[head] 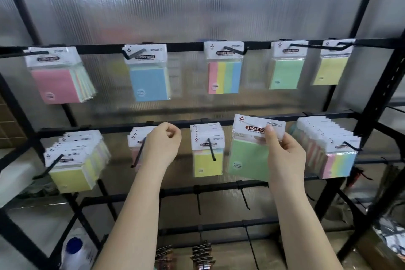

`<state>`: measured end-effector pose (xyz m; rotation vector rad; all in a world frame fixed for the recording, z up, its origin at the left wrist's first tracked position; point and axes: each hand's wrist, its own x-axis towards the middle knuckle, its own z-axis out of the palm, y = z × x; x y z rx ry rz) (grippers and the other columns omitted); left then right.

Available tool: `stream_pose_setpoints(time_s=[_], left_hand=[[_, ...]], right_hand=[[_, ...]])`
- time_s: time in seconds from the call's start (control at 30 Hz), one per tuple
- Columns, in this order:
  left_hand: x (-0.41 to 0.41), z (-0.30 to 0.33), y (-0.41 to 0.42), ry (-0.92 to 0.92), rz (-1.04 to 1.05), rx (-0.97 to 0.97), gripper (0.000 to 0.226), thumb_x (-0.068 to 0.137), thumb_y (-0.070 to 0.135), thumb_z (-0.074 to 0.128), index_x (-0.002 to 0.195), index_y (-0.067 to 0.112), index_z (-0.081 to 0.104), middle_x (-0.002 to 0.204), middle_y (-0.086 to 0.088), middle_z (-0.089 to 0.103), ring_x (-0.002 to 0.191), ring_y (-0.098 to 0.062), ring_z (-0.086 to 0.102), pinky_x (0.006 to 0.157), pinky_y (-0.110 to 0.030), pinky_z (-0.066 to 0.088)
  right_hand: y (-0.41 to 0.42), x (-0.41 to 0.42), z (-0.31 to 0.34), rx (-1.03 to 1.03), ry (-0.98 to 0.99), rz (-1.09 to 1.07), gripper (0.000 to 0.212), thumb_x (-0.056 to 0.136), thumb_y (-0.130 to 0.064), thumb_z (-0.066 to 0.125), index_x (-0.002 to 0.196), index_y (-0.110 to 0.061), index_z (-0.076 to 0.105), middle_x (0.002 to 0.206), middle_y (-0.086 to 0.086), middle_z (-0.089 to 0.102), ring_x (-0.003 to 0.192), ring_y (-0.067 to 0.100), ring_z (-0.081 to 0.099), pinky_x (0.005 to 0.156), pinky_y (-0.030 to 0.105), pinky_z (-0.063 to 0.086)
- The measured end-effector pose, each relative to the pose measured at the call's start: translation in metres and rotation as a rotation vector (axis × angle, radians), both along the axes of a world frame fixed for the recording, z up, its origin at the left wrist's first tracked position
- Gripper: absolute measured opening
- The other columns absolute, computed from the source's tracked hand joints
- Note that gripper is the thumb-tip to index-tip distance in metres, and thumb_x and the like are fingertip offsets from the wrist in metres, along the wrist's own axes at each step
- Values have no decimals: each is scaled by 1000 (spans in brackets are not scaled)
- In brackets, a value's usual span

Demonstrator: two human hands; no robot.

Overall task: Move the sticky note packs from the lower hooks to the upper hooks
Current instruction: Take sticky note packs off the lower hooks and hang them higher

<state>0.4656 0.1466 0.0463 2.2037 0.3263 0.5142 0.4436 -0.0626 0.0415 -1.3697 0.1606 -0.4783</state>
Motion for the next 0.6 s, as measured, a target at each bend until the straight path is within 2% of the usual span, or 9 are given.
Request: stream_pose_setpoints(time_s=[0.1, 0.17, 0.23, 0.3, 0.47, 0.6], left_hand=[[4, -5, -22, 12, 2, 19, 10, 95, 22, 49, 93, 22, 59, 81, 13, 53, 71, -1, 46, 54, -18, 34], [8, -11, -38, 13, 4, -4, 10, 95, 21, 50, 93, 20, 60, 78, 13, 54, 70, -2, 47, 55, -21, 36], [10, -17, -54, 28, 9, -12, 11, 95, 21, 50, 90, 20, 60, 78, 11, 56, 68, -3, 49, 56, -22, 36], [10, -22, -66, 50, 27, -13, 11, 94, 21, 50, 87, 21, 59, 80, 9, 58, 67, -4, 49, 54, -23, 36], [6, -35, -84, 48, 70, 10, 9, 93, 20, 52, 90, 20, 60, 88, 6, 60, 78, -12, 53, 53, -18, 32], [3, -35, -85, 58, 90, 16, 11, 94, 20, 51, 93, 18, 62, 91, 4, 61, 83, -14, 55, 59, -22, 36]], right_hand=[[-27, 0, 10, -40, -49, -26, 28, 93, -32, 58, 72, -16, 66, 66, -9, 61, 52, -3, 50, 51, 16, 42], [-49, 4, 23, -62, -85, -55, 26, 94, -31, 57, 74, -16, 65, 63, -11, 59, 46, -7, 49, 47, 12, 41], [-70, 11, 40, -59, -148, -72, 23, 93, -30, 58, 78, -14, 66, 67, -7, 60, 52, -2, 52, 49, 13, 42], [-88, 19, 56, -35, -213, -83, 22, 91, -30, 62, 74, -17, 65, 66, -6, 60, 58, 6, 53, 54, 19, 44], [-114, 37, 89, 1, -331, -95, 18, 87, -26, 68, 71, -19, 66, 62, -11, 62, 55, 0, 54, 52, 17, 43], [-122, 52, 106, 6, -376, -87, 21, 86, -26, 69, 67, -19, 63, 62, -7, 61, 60, 7, 54, 59, 21, 44]])
